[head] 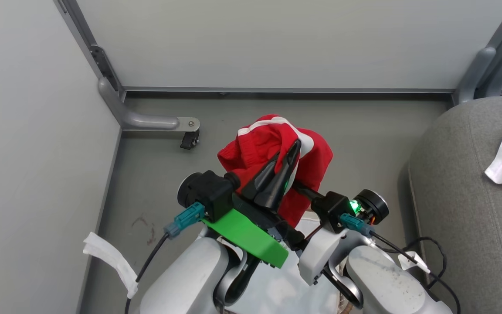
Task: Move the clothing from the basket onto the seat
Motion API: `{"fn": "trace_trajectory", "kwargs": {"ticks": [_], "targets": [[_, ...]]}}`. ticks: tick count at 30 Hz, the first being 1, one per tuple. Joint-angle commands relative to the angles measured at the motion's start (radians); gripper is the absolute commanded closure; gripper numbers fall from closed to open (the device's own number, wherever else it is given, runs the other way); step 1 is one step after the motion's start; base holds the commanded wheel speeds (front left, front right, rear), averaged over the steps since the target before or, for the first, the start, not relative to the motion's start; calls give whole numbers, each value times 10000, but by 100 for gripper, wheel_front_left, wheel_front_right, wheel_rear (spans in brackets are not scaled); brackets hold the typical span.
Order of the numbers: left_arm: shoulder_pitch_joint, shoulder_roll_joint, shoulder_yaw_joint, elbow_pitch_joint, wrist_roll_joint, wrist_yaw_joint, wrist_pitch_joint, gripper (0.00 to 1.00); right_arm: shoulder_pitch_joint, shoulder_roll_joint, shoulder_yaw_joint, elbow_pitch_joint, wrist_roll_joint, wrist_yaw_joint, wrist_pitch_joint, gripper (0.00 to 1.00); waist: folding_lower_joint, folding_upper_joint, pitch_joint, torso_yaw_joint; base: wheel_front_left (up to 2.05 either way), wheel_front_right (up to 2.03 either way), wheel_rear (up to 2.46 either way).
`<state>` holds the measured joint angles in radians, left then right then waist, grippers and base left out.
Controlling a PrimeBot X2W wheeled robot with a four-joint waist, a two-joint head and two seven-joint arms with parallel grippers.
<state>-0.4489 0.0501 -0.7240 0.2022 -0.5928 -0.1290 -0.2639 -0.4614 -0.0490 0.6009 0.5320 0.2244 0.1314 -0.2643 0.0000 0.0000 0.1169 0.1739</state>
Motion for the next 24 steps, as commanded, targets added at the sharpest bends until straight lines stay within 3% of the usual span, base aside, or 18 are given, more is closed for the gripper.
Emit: {"fn": "trace_trajectory", "kwargs": {"ticks": [1,3,5,6,7,8,24], "targets": [[-228,11,-69,-27,-67,-24,-6,100,-64,-45,1,58,-44,-14,-1,0,0,0,22,131,0,0,0],[-263,11,-163,-21,-106,-24,-5,100,-84,-47,-4,56,-45,-14,-1,0,0,0,35,210,0,0,0],[-278,12,-235,-10,-133,-24,-5,100,-84,-47,-50,50,-34,-14,-1,19,0,0,47,277,0,0,0],[-288,12,-269,-1,-158,-24,-5,100,-86,-47,-63,37,-26,-14,-1,67,0,0,52,309,0,0,0],[-293,12,-287,4,-178,-24,-5,100,-92,-45,-64,38,-19,-14,-1,91,0,0,59,332,0,0,0],[-292,12,-307,10,-184,-24,-5,100,-104,-47,-97,60,11,-14,-1,100,0,0,65,358,0,0,0],[-149,10,-178,115,-187,-24,-6,100,-33,-48,95,577,428,-14,-1,100,0,0,-12,286,0,0,0]]}}
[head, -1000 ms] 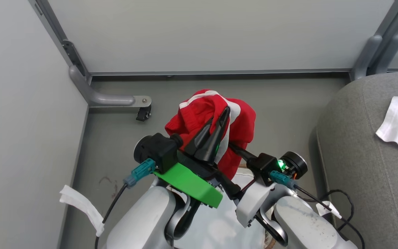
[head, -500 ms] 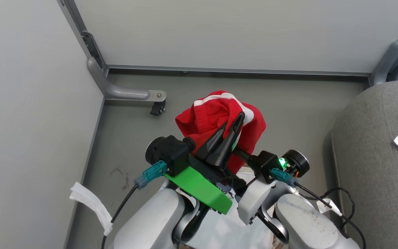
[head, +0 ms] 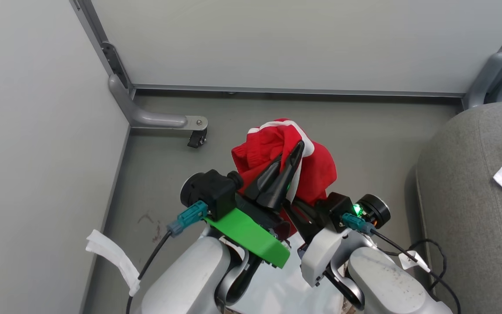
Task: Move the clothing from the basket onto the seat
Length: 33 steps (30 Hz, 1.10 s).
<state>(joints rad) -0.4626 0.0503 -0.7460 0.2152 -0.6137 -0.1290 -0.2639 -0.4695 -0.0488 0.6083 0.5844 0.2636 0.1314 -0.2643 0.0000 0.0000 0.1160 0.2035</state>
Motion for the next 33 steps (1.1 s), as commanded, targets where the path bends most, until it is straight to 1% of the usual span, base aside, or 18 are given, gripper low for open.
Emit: {"fn": "trace_trajectory", "kwargs": {"ticks": [1,11,12,13,14,17,22,26,33], "targets": [[-9,8,52,-13,26,-24,-6,100,43,-50,25,62,50,-14,-1,100,0,0,-2,-21,0,0,0],[55,10,287,30,163,-24,-6,100,-54,-48,6,-98,161,-14,0,100,0,0,79,-204,0,0,0],[95,8,352,50,199,-24,-6,66,-27,-50,3,-138,164,-14,0,100,0,0,74,-256,0,0,0],[146,8,401,121,218,-24,-5,43,6,-48,2,-179,169,-14,0,100,0,0,66,-323,0,0,0],[181,10,517,130,277,-24,-5,0,63,-50,-25,-225,171,-14,0,100,0,0,57,-411,0,0,0],[289,13,817,280,458,-21,-2,0,221,-50,-84,-376,127,-14,0,100,0,0,27,-765,0,0,0],[510,13,1363,680,929,-16,0,0,512,-47,-260,-743,89,-14,-2,100,0,0,-17,-1735,0,0,0],[761,13,1901,889,1306,-19,-2,0,852,-42,-425,-1095,8,-14,-2,100,0,0,-42,-2944,0,0,0],[1180,39,2602,918,1936,-21,0,0,1379,-38,-891,-1588,-58,-14,-2,100,0,0,-46,-4845,0,0,0]]}}
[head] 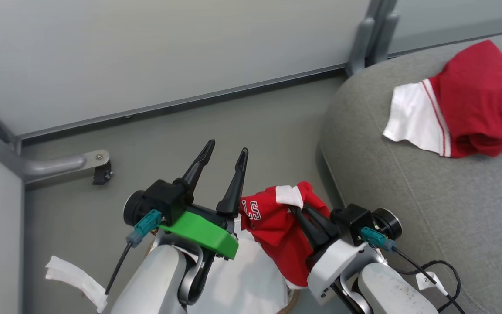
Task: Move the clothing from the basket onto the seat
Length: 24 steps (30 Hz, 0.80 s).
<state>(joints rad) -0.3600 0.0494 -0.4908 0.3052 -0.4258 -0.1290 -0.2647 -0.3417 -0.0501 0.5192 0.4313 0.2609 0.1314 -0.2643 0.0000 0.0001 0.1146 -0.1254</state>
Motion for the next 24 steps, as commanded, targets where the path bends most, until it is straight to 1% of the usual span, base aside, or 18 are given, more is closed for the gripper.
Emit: {"fn": "trace_trajectory", "kwargs": {"ticks": [1,7,12,17,20,22,24], "targets": [[234,75,186,0,164,-21,8,0,161,-21,-30,-142,-23,-14,-2,100,0,-1,-34,-1857,0,0,0],[595,110,635,-110,467,-22,8,0,435,-24,-292,-540,-86,-13,0,100,0,-1,25,-3189,0,0,0],[663,126,852,-116,643,-22,8,0,545,-18,-567,-812,-136,-14,-2,100,0,-1,159,-3966,0,0,0],[345,128,630,23,693,-23,8,0,642,-15,-1195,-1329,-382,-14,-2,100,0,-1,419,-4166,0,0,0],[246,156,487,99,691,-23,8,0,314,-30,-1560,-1704,-750,-14,-2,100,0,-1,608,-4217,0,0,0],[187,180,411,129,682,-23,8,0,-20,-218,-1772,-1946,-929,-14,-2,100,0,-1,746,-4236,0,0,0],[87,214,329,106,712,-23,8,0,-551,-585,-1955,-2241,-1069,-14,0,100,0,-1,947,-4251,0,0,0]]}}
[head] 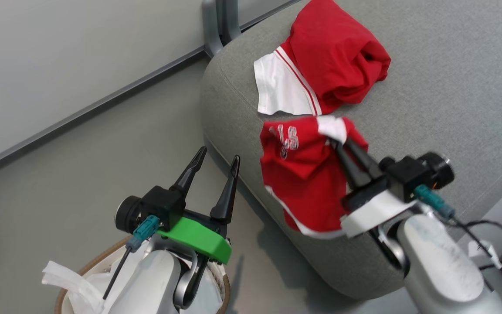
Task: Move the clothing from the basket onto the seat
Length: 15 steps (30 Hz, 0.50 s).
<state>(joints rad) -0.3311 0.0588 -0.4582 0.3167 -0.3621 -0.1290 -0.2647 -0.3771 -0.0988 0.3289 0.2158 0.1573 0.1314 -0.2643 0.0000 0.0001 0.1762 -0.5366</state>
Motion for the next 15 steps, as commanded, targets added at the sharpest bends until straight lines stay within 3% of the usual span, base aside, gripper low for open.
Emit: {"fn": "trace_trajectory", "kwargs": {"ticks": [1,7,15], "targets": [[-223,140,-17,-28,83,-23,8,0,-482,-266,-103,-197,-78,-14,-2,100,0,-1,410,-142,0,0,0],[-354,347,-20,-213,227,-23,8,0,-3015,-1718,-297,-618,-379,-14,-2,100,0,-1,1045,-142,0,0,0],[-1088,565,-684,-337,259,-24,8,0,-6209,-3424,-1003,192,-896,-14,0,100,0,-1,2194,749,0,0,0]]}}
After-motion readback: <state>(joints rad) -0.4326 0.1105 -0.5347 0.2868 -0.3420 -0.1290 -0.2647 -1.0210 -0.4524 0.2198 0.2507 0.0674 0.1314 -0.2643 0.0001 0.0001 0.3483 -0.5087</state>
